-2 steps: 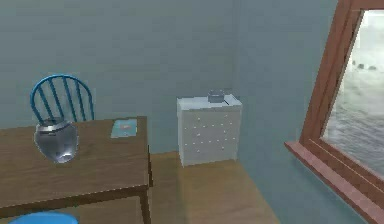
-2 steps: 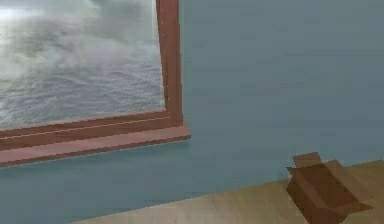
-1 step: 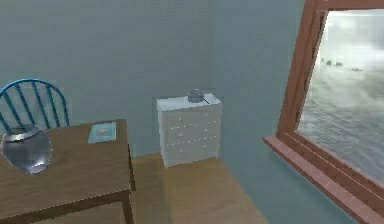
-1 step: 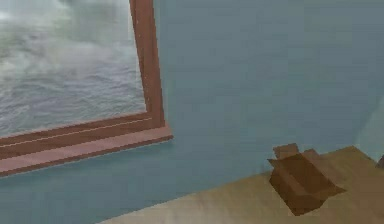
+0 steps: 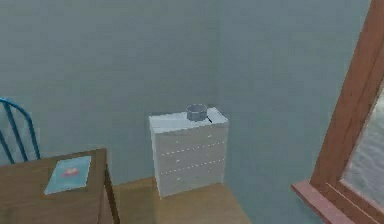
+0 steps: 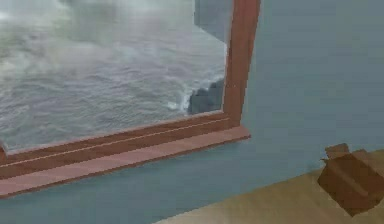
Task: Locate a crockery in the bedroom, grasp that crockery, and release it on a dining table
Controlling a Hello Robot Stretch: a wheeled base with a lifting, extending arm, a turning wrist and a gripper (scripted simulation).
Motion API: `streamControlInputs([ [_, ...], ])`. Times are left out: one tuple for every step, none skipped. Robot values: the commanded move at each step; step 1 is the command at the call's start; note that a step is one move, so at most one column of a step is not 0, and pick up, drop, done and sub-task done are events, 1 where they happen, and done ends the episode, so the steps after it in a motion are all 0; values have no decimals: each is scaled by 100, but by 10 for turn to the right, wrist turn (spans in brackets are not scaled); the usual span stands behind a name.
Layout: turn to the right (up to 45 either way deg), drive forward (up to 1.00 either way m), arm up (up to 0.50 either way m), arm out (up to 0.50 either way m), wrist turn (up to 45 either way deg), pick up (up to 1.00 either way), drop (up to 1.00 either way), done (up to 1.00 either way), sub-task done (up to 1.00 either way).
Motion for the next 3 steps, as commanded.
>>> streamControlInputs([
  [-450, 0, 0, 0, 0, 0, 0, 0, 0],
  [-390, 0, 0, 0, 0, 0, 0, 0, 0],
  [450, 0, 0, 0, 0, 0, 0, 0, 0],
])
